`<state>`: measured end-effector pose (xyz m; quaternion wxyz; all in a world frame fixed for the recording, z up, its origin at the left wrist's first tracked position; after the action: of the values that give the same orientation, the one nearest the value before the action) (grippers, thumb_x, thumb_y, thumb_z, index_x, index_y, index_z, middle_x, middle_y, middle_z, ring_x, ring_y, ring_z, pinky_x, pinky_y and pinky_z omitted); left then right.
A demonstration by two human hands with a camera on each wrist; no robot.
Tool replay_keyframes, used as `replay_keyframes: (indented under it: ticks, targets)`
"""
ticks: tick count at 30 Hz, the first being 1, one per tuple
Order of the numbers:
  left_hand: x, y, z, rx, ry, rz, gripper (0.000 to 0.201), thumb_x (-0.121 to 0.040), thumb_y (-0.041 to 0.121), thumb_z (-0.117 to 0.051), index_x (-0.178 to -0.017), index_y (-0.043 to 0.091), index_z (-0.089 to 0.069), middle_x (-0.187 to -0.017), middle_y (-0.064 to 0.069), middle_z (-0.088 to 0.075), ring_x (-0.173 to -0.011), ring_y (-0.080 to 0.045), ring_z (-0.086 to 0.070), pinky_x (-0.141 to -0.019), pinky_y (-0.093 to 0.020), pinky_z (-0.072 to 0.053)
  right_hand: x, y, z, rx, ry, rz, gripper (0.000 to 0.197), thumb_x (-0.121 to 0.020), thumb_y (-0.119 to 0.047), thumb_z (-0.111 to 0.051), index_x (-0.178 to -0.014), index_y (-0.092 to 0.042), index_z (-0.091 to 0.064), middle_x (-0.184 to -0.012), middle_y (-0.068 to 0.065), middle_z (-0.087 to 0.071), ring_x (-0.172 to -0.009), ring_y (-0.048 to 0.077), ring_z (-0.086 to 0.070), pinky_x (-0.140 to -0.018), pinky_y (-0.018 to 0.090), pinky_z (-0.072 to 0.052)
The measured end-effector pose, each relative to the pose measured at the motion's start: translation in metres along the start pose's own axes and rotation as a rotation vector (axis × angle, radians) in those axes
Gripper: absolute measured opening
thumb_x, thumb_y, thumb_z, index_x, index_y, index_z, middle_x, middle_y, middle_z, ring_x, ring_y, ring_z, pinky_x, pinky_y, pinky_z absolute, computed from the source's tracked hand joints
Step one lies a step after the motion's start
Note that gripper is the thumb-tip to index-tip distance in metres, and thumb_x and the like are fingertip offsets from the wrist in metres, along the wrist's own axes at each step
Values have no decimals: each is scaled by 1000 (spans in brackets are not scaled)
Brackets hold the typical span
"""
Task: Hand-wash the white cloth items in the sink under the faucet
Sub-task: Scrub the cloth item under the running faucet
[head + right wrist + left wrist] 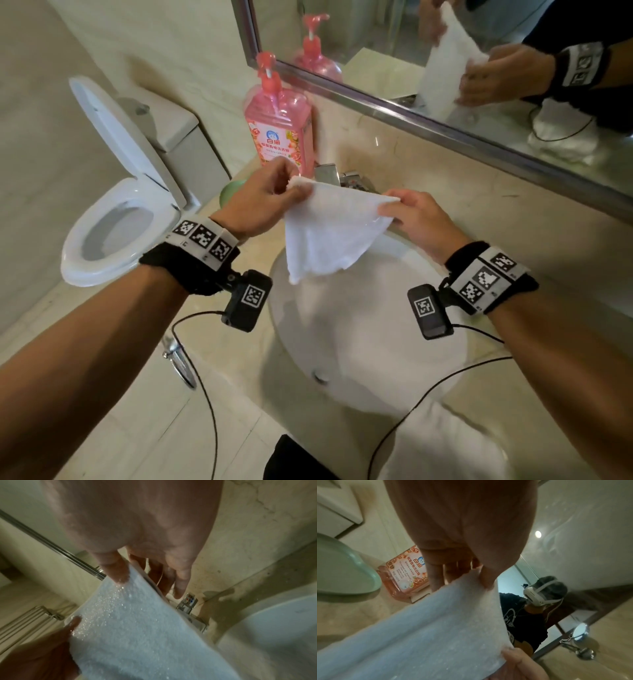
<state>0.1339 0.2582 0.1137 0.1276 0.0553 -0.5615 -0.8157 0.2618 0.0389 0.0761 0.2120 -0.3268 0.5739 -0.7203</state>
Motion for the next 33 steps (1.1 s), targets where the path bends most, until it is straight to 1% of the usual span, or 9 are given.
replay_keyframes:
  ticks: [5,10,13,16,19,23,27,30,33]
  targets:
    - [3,-43,-18,79,-137,331,14,-100,27,-54,-104,13,-55,-97,-2,-63,-93,-17,-61,-74,-33,-56,-6,24,-13,-51,-24,-116,22,-97,-5,-49,-82,-17,-57,-90,17,-58,-86,26,-56,-82,42,-47]
    - [0,-104,-53,-23,-148,539,38,-102,32,-49,-124,0,-47,-121,-20,-61,-112,-36,-60,-99,-55,-48,-14,70,-23,218,10,-202,10,-84,-32,-57,-80,-25,-63,-89,21,-66,-79,36,-60,-73,50,-53]
    - [-17,-119,-72,39,-117,556,40,-102,30,-49,-131,1,-50,-123,-21,-64,-113,-36,-62,-98,-55,-49,-28,94,-15,239,54,-230,33,-70,-50,-54,-87,-23,-64,-89,19,-69,-76,32,-63,-77,56,-55]
    - [-42,-131,-85,96,-137,554,36,-103,28,-49,-119,-1,-63,-116,-24,-67,-110,-41,-64,-97,-56,-50,-44,111,-6,202,120,-257,31,-66,-51,-53,-81,-29,-67,-71,4,-69,-70,23,-62,-69,45,-52]
    - [-60,-134,-91,131,-170,519,21,-100,32,-54,-101,17,-68,-111,-16,-71,-105,-34,-67,-97,-53,-52,-55,118,2,162,193,-288,20,-66,-46,-53,-74,-36,-68,-60,-9,-64,-67,20,-60,-66,39,-49]
    - [-65,-132,-83,136,-143,448,14,-99,25,-57,-96,32,-69,-106,-11,-73,-102,-31,-69,-93,-52,-54,-64,122,8,186,200,-326,14,-87,-29,-54,-88,-30,-68,-84,10,-70,-79,29,-64,-71,43,-54]
    - [-56,-128,-63,38,-119,408,24,-101,24,-52,-85,32,-69,-87,3,-69,-89,-20,-64,-94,-54,-52,-77,126,-2,394,71,-284,24,-98,-23,-53,-119,-17,-64,-95,15,-71,-81,26,-67,-72,19,-54]
    - [-47,-128,-45,-31,-120,383,21,-99,34,-54,-100,23,-71,-93,-5,-71,-91,-31,-67,-91,-54,-53,-82,124,-22,357,-40,-313,37,-100,-18,-52,-133,-1,-55,-110,28,-66,-104,41,-65,-93,55,-53]
    - [-41,-129,-28,-78,-80,351,24,-98,39,-54,-103,22,-70,-86,0,-69,-82,-24,-65,-85,-50,-56,-89,120,-41,308,-77,-295,26,-97,-13,-52,-118,-12,-66,-113,26,-67,-107,42,-65,-90,61,-54]
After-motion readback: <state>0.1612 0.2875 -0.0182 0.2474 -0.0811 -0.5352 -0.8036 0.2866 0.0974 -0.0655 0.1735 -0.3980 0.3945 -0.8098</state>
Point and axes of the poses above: each hand's wrist, its own x-axis away from the middle knuckle, its own z-axis out of the back of the hand, y = z × x, the point moved 2 cm from there along -x, towards the middle knuckle
